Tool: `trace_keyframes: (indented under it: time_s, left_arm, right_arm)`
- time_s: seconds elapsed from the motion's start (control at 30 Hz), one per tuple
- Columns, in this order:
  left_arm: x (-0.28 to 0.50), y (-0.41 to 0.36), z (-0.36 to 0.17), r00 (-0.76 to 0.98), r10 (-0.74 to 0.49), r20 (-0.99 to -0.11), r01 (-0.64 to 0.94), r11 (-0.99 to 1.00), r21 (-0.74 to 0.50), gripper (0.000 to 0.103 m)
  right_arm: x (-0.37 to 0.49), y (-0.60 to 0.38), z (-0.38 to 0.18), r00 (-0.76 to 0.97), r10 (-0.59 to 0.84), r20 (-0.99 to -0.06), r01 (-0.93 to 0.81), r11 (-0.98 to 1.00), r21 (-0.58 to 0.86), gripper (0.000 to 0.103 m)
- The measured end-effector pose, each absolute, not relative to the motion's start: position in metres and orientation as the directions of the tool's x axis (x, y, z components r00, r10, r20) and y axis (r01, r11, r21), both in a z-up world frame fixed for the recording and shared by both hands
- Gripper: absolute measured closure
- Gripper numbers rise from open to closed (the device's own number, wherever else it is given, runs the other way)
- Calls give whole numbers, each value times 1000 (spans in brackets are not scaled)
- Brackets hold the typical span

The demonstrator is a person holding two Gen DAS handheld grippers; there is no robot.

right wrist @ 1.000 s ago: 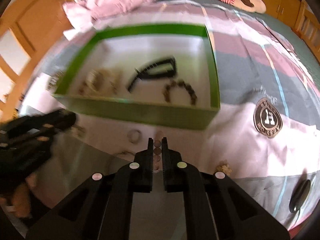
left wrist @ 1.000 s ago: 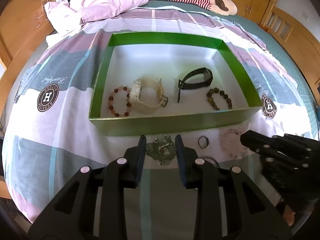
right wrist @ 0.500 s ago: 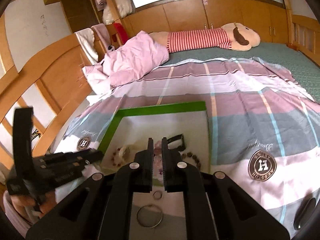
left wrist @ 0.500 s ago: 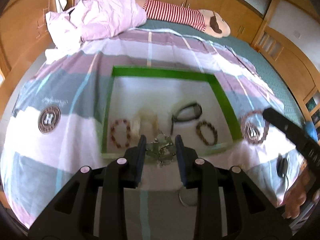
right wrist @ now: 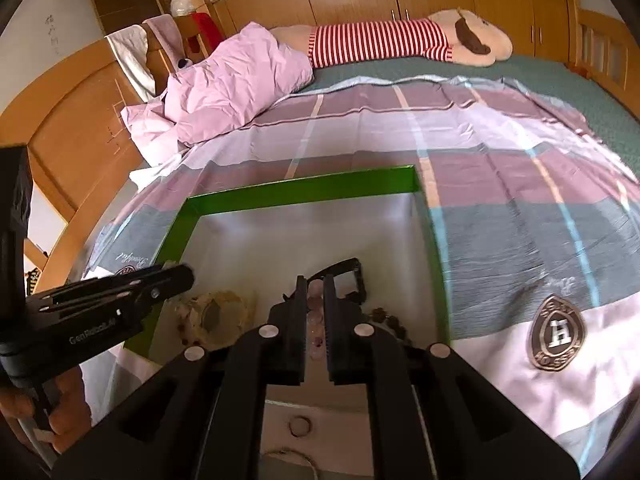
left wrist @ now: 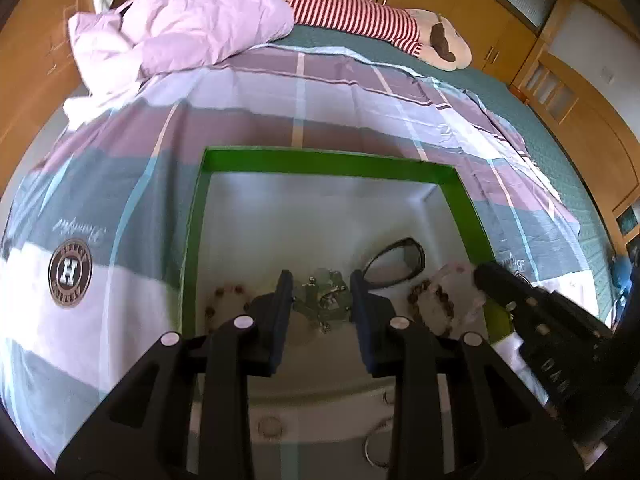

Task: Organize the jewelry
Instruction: 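Lower both items into the box and open both tools, then lift both open tools out of the box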

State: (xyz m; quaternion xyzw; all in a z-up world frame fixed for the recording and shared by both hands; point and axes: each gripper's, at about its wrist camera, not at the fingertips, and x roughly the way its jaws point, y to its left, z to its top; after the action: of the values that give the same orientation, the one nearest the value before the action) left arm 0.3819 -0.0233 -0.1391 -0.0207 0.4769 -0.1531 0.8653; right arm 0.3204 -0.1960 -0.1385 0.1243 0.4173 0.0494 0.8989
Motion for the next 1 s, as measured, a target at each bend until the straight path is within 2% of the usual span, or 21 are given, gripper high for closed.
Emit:
trace_keyframes:
  time_s: [0.1,0.27,0.3,0.33,0.4,0.43,0.57,0.6,0.7,0.87,1.0]
  left_arm:
    - [395,-30,-142,505,-276,-818,257,953,-163,73]
    - [416,-27,-157,498,-223,-838,191,971,-145,73]
    - [419,-25,-159,492,-222,-842,180,972,-151,73]
    - [420,-25,-160,492,-224,-841,175,972,-157,70]
    - [420,-21,-156,514,-214,-831,152,976,-157,54]
    - [419,-19,-153,527,-214,-823,146,976,-161,49]
    - [411,-16,-141,537,-235,-810,170,971,-169,49]
    - [406,-16,-138,540,-234,-808,176,971,-164,49]
    - [386,-18,-133,522,-249,-816,216,964,-156,48]
    - [337,-38,-139,473,-287,-833,363,925,-113,41]
    - [286,-65,-169,437,-254,-863,499,867,-3,34]
  right_arm:
    - [328,-189,-144,642,193,-742,18,964,267,95]
    - [336,-182,-155,614,193,-766,17,966,257,95]
    - [337,-182,-158,608,185,-772,21,969,248,90]
    - [337,-183,-158,605,183,-775,27,968,250,79]
    - [335,-188,-156,606,205,-769,44,956,290,70]
    - [333,-190,-154,609,218,-763,45,950,308,69]
    - [318,-197,-134,633,243,-735,20,944,329,67]
    - [314,-200,-129,639,239,-731,17,946,324,63]
    - [297,-212,-118,648,230,-726,26,946,322,51]
    - [275,-235,-116,614,163,-772,65,965,255,49]
    - [264,-261,-130,555,78,-828,145,971,188,49]
